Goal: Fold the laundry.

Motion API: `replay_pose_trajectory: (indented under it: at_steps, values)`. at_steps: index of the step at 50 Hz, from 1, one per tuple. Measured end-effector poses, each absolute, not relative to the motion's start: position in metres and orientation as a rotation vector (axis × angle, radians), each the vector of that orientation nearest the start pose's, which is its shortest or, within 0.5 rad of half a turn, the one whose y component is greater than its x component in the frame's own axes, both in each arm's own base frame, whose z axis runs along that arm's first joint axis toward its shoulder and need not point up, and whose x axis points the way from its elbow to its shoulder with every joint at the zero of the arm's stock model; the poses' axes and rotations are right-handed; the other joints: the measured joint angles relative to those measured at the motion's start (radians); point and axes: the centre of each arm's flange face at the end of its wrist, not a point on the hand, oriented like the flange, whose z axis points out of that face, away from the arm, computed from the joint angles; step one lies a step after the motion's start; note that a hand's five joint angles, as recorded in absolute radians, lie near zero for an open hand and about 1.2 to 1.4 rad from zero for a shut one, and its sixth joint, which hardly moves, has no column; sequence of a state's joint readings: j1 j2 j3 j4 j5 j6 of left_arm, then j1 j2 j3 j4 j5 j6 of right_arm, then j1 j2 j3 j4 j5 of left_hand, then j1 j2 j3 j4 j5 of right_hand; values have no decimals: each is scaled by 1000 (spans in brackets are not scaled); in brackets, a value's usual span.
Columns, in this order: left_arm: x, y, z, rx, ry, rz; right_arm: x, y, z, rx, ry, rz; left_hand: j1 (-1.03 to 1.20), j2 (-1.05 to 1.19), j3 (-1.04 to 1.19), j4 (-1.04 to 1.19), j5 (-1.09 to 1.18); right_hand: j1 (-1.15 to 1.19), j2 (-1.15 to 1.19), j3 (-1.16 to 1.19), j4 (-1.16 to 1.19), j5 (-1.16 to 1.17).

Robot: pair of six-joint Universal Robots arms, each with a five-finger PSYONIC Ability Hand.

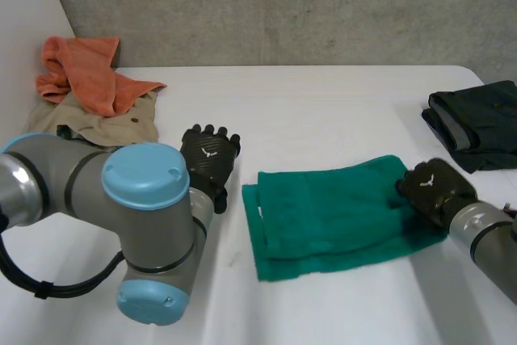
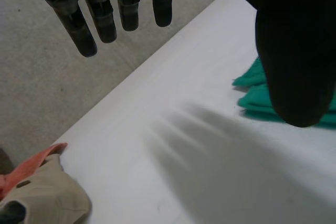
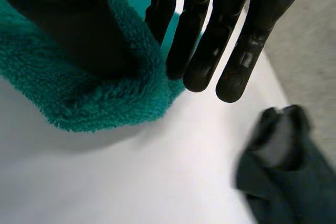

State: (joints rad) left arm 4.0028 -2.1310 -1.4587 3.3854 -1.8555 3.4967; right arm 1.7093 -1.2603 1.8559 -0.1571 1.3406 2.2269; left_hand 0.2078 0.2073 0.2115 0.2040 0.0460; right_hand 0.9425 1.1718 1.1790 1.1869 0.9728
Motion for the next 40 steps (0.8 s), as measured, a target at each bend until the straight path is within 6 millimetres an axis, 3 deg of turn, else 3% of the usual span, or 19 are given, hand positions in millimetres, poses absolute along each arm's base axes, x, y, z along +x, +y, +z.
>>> replay_pose_trajectory:
  at_steps: [4,6,8,11,12,14,18,19,21,24,25,30,31,33,35,40]
  values:
    - [-328,-224,173,967,2217,-2011,198,-275,161,-1752,2294,-1888,0,0,0,0,0,9,0,0,0,0]
    - [-324,-222,180,953,2211,-2023,211,-271,169,-1850,2205,-1943,0,0,0,0,0,10,0,0,0,0]
    - [-320,-222,185,936,2207,-2034,239,-258,178,-1968,2009,-2011,0,0,0,0,0,16,0,0,0,0]
    - [-313,-222,194,901,2203,-2054,284,-223,186,-2075,1653,-2051,0,0,0,0,0,16,0,0,0,5]
    - [-313,-222,194,901,2203,-2054,284,-223,186,-2075,1653,-2051,0,0,0,0,0,16,0,0,0,5]
    - [-309,-222,199,873,2206,-2068,312,-190,181,-2112,1414,-2000,0,0,0,0,0,19,0,0,0,12]
    - [-307,-222,201,850,2216,-2080,330,-156,164,-2121,1246,-1866,0,0,0,0,0,0,-20,-10,-10,2]
    - [-307,-222,202,847,2217,-2082,330,-153,162,-2116,1242,-1849,0,0,0,0,0,-62,-83,-68,-67,-54]
    - [-307,-221,202,844,2221,-2088,331,-147,157,-2071,1264,-1790,0,0,0,-1,0,-464,-504,-473,-472,-444]
    - [-310,-221,203,845,2223,-2101,329,-150,157,-1976,1343,-1750,0,0,0,-1,0,-627,-710,-676,-672,-644]
    - [-312,-220,204,849,2222,-2113,325,-156,163,-1883,1417,-1743,0,0,0,-1,0,-739,-942,-949,-944,-894]
    - [-328,-214,213,872,2226,-2196,298,-198,203,-1433,1677,-1787,0,0,0,0,0,-739,-950,-965,-951,-904]
    - [-328,-214,213,872,2226,-2196,298,-198,203,-1433,1677,-1787,0,0,0,0,0,-739,-950,-965,-951,-904]
    - [-342,-207,217,899,2247,-2258,278,-223,226,-1129,1794,-1777,0,0,0,-1,0,-739,-950,-965,-951,-904]
    - [-353,-201,218,926,2271,-2293,268,-235,234,-973,1855,-1739,0,0,0,-1,0,-739,-950,-965,-951,-904]
    - [-378,-183,208,1033,2346,-2277,261,-253,217,-840,2035,-1532,0,0,0,-1,0,-739,-950,-965,-951,-904]
